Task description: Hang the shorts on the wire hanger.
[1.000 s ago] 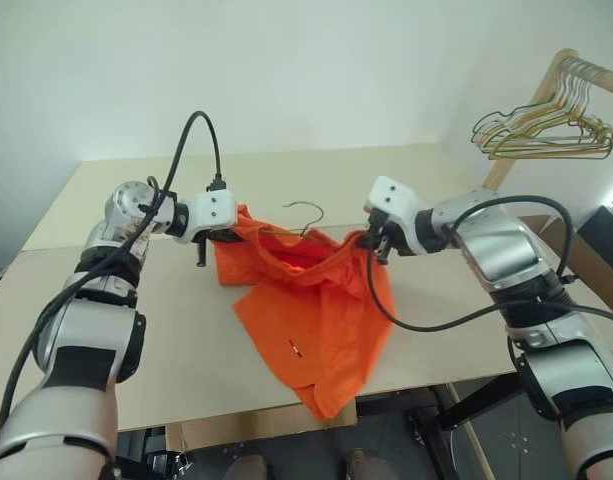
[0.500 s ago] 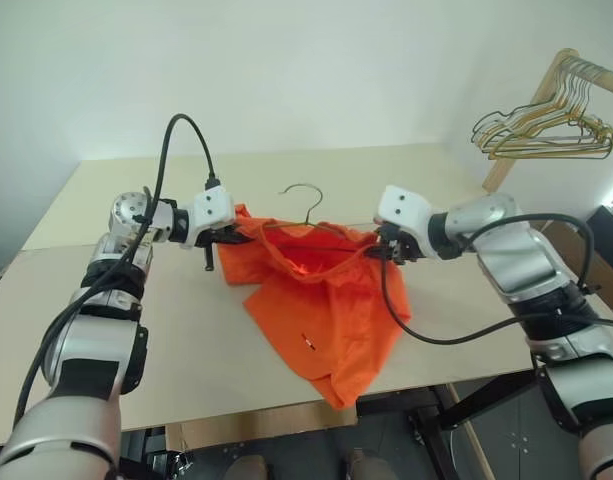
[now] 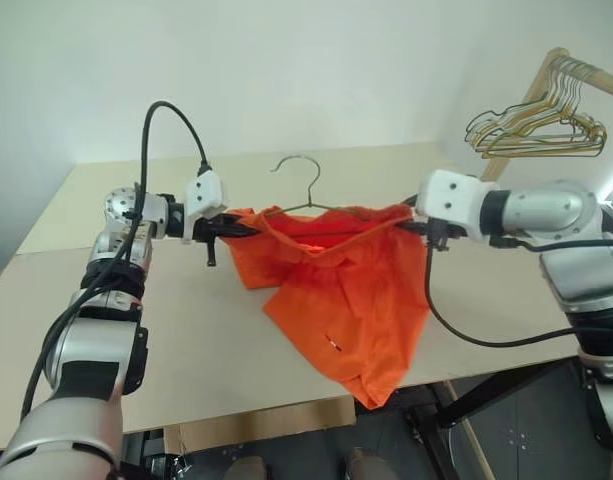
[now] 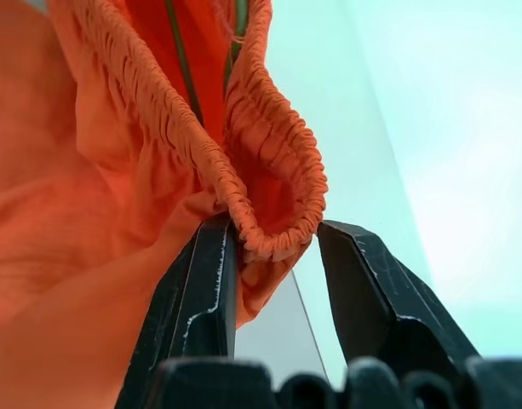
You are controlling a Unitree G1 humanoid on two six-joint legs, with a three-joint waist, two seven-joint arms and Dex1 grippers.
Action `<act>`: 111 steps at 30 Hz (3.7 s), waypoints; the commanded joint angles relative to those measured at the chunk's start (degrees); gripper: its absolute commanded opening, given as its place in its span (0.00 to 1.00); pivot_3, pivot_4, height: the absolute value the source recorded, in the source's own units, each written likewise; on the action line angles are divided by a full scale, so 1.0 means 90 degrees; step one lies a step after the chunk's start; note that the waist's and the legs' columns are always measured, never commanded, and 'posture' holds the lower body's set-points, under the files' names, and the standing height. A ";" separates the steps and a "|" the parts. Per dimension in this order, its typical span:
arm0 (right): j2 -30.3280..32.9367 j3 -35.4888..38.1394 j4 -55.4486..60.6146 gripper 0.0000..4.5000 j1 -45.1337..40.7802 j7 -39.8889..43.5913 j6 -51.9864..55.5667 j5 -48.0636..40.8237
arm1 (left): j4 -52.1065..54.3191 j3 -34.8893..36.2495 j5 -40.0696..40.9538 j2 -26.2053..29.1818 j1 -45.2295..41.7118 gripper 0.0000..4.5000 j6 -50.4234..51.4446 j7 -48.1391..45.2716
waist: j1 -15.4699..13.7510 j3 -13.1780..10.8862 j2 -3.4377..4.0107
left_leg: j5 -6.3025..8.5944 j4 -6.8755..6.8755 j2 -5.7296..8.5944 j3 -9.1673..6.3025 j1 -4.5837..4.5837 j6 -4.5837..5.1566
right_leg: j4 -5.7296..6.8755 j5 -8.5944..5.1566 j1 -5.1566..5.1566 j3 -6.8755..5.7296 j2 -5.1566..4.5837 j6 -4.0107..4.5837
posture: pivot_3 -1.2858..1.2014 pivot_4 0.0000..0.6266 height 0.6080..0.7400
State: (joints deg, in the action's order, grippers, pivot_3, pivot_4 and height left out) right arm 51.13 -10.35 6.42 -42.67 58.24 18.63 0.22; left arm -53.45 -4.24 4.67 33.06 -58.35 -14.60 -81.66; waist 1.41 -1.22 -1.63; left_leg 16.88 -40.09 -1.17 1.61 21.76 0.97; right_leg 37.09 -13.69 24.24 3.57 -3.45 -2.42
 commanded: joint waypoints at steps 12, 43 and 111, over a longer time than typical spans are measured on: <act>-0.0095 0.0351 0.0952 0.45 -0.0113 0.0592 0.0922 -0.1195 | 0.0533 -0.0119 -0.0048 -0.0258 0.0108 0.00 -0.0249 -0.0080 | 0.0103 0.0000 0.0000 | 0.0000 -0.0001 0.0000 -0.0002 0.0000 0.0000 | 0.0001 0.0000 -0.0002 0.0000 -0.0001 0.0000 | 0.51 0.00 1.00; 0.0031 -0.0057 -0.0045 0.21 -0.0415 0.1526 0.1955 -0.1473 | 0.1174 0.0112 0.0813 -0.0242 0.0249 0.00 0.0125 -0.0959 | 0.0120 0.0000 0.0001 | 0.0000 -0.0004 -0.0001 0.0001 -0.0003 0.0001 | -0.0001 0.0001 -0.0003 0.0006 -0.0001 -0.0001 | 0.51 0.00 1.00; -0.3194 0.5540 -0.0946 0.00 -0.1470 -0.8167 0.5446 0.0536 | 0.4691 0.1831 0.3656 -0.1177 0.1819 0.99 0.2781 0.1245 | 0.1152 0.0051 0.0095 | -0.0001 0.0028 0.0038 -0.0040 -0.0042 -0.0002 | 0.0008 0.0009 -0.0023 0.0049 -0.0061 -0.0030 | 0.46 0.00 1.00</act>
State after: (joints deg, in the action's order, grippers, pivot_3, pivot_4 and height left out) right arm 20.53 39.49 -0.73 -53.95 -14.44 72.66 5.42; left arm -14.16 10.85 35.99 22.67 -41.81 10.16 -72.38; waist 11.77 -0.75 -0.77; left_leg 16.87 -39.84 -0.83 1.25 21.34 0.95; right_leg 37.16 -13.60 23.96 4.00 -4.04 -2.71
